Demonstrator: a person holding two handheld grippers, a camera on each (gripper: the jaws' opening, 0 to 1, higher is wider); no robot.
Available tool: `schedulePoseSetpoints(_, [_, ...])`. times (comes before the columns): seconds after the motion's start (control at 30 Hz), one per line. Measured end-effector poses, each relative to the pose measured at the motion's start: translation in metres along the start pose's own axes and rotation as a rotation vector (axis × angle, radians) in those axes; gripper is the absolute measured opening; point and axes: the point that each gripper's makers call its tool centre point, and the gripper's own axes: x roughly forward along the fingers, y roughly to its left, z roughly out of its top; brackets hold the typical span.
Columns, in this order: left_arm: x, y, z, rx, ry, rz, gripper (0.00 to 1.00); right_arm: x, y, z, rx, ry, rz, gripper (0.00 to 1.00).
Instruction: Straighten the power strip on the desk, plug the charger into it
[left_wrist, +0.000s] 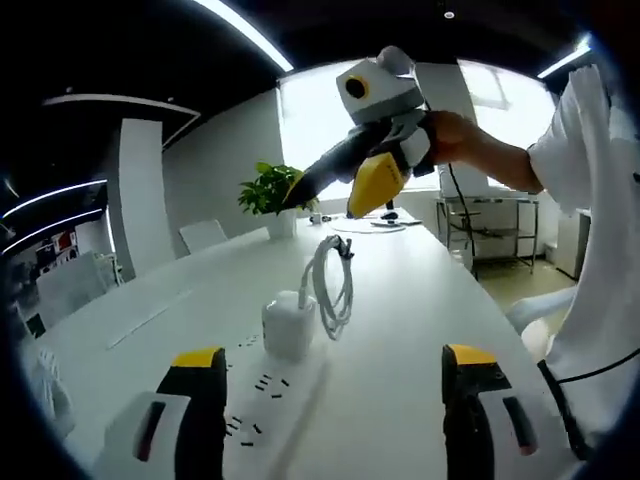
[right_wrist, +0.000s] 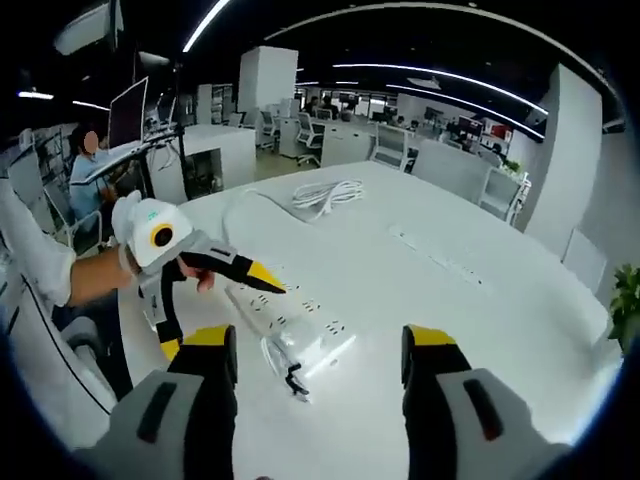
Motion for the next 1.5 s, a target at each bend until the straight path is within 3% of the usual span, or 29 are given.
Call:
schedulePoseSetpoints(0.1, [-0.008,-0.009,0.001,-0.012,0.001,0.02,0.96,-0.011,0.003,-0.005,0.011,-0.033,-0.027,0.71])
schedulePoseSetpoints(0.23, [-0.02,-0.02,-0.007,-0.008,0.047,0.069,0.96,-0.019,0.002,-0.014,0.054,-0.083,-0.096,0.91])
schedulePoseSetpoints(0.3, [-0.026,-0.026,-0.009,0.005,0.062,0.093,0.96,-0.022,0.005,-0.024,0.067,-0.082,-0.087,0.94])
schedulePoseSetpoints(0.57, [-0.06,-0.04,-0.008,-0.043,0.081,0.217,0.96,-0.039,0.02,-0.062,0.115,-0.06,-0.09,0.97])
schedulePoseSetpoints(0.67, [-0.075,-0.045,-0.005,-0.138,0.059,0.259,0.96,-0.048,0.019,-0.069,0.115,-0.064,-0.113,0.97])
schedulePoseSetpoints(0.77, [-0.092,-0.054,0.003,-0.223,-0.002,0.274,0.96,-0.058,0.022,-0.08,0.095,-0.048,-0.147,0.97])
schedulePoseSetpoints(0.8, [-0.097,-0.056,0.001,-0.248,0.006,0.291,0.96,-0.062,0.023,-0.084,0.089,-0.039,-0.154,0.97])
schedulePoseSetpoints(1.0, [-0.124,-0.066,-0.007,-0.251,0.03,0.383,0.96,-0.096,0.035,-0.098,0.073,-0.051,-0.214,0.97])
schedulePoseSetpoints(1.17, [-0.143,-0.088,-0.01,-0.268,0.041,0.429,0.96,-0.121,0.047,-0.112,0.112,-0.056,-0.245,0.97])
schedulePoseSetpoints(1.27, [-0.155,-0.103,-0.013,-0.28,0.042,0.441,0.96,-0.14,0.053,-0.117,0.122,-0.093,-0.284,0.97])
schedulePoseSetpoints(1.5, [-0.185,-0.136,-0.012,-0.308,0.035,0.495,0.96,-0.156,0.069,-0.132,0.143,-0.103,-0.318,0.97])
